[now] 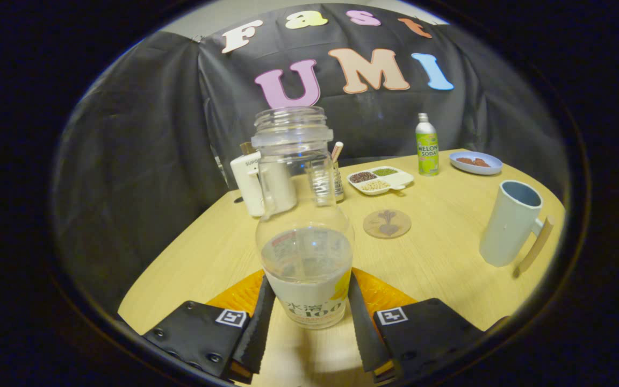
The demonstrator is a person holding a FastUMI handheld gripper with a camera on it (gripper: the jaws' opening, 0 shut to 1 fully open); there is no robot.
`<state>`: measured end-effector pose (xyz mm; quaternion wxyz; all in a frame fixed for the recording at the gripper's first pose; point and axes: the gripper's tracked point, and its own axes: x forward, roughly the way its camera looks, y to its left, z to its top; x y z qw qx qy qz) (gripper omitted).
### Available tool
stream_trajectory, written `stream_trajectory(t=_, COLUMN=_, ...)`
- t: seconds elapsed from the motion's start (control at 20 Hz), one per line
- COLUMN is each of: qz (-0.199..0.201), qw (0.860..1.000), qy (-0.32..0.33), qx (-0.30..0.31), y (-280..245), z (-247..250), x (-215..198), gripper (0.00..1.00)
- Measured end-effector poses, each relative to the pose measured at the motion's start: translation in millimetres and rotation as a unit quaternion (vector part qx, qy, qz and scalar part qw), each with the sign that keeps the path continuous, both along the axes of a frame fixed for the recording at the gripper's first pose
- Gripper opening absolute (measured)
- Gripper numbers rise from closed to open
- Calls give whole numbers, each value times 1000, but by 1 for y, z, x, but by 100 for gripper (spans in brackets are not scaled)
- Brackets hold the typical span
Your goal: Take the bottle from table, then pour the juice into the cup, finally place the bottle on the coaster
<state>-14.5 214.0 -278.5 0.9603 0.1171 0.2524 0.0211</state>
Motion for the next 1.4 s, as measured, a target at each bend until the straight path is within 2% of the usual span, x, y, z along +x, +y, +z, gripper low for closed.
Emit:
stream_trajectory(t=0.45, qz=-55, qw=996, qy=-5, qx=75, y=-34, z=13, x=6, gripper=72)
stream_trajectory(t=0.65, qz=-91, qw=990, qy=-9, qx=103, y=-56, z=19, x=8, gripper=72)
stream_trajectory(t=0.85, qz=-123, qw=983, qy=-13, qx=134, y=-79, z=26, x=11, gripper=72)
stream_trajectory(t=1.2, qz=-152, qw=969, qy=-8, qx=192, y=-94, z=28, x=18, gripper=72)
stream_trajectory(t=1.4, qz=-176, qw=955, qy=1, qx=239, y=-98, z=23, x=21, gripper=72)
